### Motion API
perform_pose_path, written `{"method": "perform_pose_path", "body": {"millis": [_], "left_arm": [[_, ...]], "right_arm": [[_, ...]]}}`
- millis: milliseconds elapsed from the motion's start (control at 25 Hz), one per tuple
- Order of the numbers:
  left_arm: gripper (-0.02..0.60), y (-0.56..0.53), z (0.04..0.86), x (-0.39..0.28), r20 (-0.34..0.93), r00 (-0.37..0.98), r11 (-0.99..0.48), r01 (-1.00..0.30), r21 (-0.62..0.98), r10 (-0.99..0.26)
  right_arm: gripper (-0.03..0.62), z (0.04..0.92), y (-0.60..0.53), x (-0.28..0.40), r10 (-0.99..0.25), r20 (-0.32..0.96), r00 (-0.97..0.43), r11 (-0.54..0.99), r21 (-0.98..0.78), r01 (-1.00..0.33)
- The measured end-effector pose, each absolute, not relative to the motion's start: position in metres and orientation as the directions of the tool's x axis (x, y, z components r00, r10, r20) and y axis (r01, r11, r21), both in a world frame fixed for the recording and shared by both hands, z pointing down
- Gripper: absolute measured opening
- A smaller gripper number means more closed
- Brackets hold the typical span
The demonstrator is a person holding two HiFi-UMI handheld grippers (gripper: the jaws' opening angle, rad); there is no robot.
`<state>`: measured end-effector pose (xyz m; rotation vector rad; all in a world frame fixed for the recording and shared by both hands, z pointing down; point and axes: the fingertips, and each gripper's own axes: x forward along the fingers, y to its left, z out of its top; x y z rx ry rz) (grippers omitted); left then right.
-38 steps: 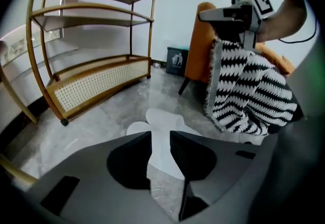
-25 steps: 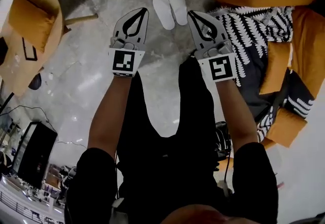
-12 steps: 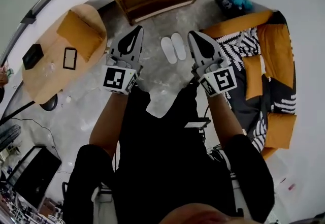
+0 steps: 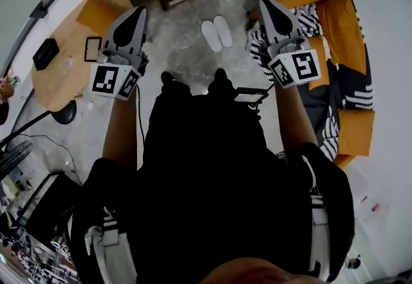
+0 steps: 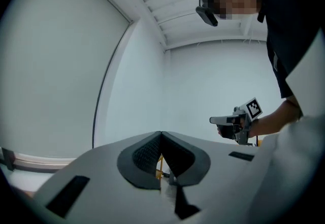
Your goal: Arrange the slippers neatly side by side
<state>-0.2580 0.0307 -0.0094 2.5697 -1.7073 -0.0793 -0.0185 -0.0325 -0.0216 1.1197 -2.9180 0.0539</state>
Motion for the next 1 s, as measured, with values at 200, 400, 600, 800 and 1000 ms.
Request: {"method": "perform_pose_path", "body": {"millis": [200, 400, 600, 800, 1000], "left_arm": [[0.015, 0.065, -0.029, -0.227, -0.058, 0.278, -0.283, -0.952, 0.114, -0.959], [0.015, 0.089, -0.032, -0.181, -0.054, 0.208, -0.213, -0.971, 0.111, -0.977], [0.015, 0.117, -0.021, -0.143, -0.029, 0.131, -0.134, -0.981, 0.142, -0.991], [0.015, 0.132, 0.009, -0.129, 0.045, 0.106, -0.096, -0.979, 0.178, -0.993], [0.014, 0.153, 0.026, -0.132, 0.074, 0.077, -0.064, -0.985, 0.160, -0.994]], "right_arm": [[0.031, -0.031, -0.009, 0.029, -0.628, -0.002, -0.778, 0.776, -0.063, -0.627], [0.031, -0.023, 0.005, 0.075, -0.573, -0.005, -0.820, 0.818, -0.068, -0.571], [0.031, 0.001, 0.004, 0.109, -0.542, 0.021, -0.840, 0.835, -0.105, -0.541], [0.031, 0.020, 0.005, 0.112, -0.530, 0.053, -0.846, 0.836, -0.133, -0.532], [0.031, 0.043, 0.026, 0.106, -0.519, 0.088, -0.850, 0.838, -0.141, -0.527]]}}
